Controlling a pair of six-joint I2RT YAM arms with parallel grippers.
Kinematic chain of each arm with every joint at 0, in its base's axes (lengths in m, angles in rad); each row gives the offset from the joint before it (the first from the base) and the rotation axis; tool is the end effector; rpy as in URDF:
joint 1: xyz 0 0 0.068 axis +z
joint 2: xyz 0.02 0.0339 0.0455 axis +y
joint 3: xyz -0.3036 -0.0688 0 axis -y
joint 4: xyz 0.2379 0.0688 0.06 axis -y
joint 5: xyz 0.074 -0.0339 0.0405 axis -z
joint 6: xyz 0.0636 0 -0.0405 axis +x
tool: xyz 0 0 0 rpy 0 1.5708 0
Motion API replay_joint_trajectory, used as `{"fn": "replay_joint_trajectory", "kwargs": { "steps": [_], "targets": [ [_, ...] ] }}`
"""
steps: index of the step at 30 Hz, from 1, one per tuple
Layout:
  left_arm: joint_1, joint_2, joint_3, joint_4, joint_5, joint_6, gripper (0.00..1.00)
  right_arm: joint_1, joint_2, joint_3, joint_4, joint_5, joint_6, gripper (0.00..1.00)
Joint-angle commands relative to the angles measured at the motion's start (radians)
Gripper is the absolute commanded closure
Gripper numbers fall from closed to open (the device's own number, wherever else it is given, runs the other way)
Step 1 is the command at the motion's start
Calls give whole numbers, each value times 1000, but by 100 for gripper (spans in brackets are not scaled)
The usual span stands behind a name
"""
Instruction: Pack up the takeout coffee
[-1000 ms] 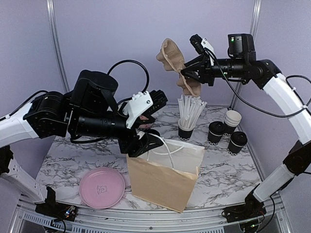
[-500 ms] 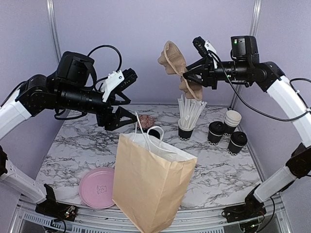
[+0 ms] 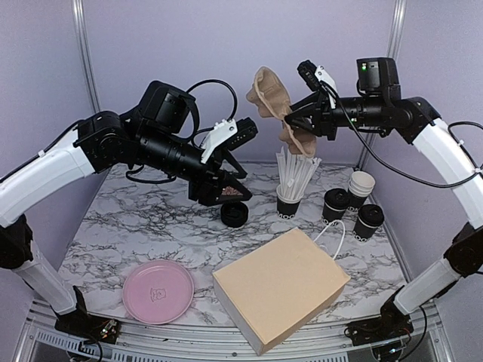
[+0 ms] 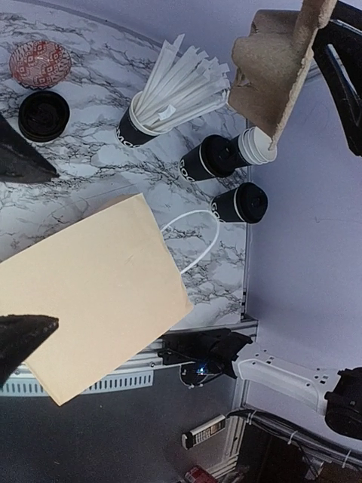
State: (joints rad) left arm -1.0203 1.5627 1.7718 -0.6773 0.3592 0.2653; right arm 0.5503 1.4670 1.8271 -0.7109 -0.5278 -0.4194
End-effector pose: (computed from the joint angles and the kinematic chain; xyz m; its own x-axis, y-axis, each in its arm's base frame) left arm 0.1677 -0.3159 0.4649 0.0244 0.4295 -0.9028 0.9902 0.1137 0.0809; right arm 0.2485 0.1900 0.5111 0.0806 -0.3633 -0.9282 -0.9001 0.3735 -0.2243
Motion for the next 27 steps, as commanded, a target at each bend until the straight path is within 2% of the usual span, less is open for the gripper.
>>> {"fn": "replay_joint_trajectory", "kwargs": {
  "steps": [1,4,8,13,17,27],
  "targets": [
    [-3,36,3,43,-29,-25,34,-6,-14,16,27,74,-1,81],
    [-4,63,-8,39,-50,-34,32,-6,-19,0,23,121,-1,81],
    [-3,27,-76,42,-101,-47,31,-6,-45,-86,-31,156,-27,81],
    [2,-59,-228,91,-204,-66,29,-17,-117,-271,-130,279,-81,81],
    [21,-90,-302,118,-239,-79,28,-100,-163,-420,-199,325,-131,80],
    [43,-88,-342,145,-229,-84,28,-316,-194,-571,-372,352,-209,82]
  ]
}}
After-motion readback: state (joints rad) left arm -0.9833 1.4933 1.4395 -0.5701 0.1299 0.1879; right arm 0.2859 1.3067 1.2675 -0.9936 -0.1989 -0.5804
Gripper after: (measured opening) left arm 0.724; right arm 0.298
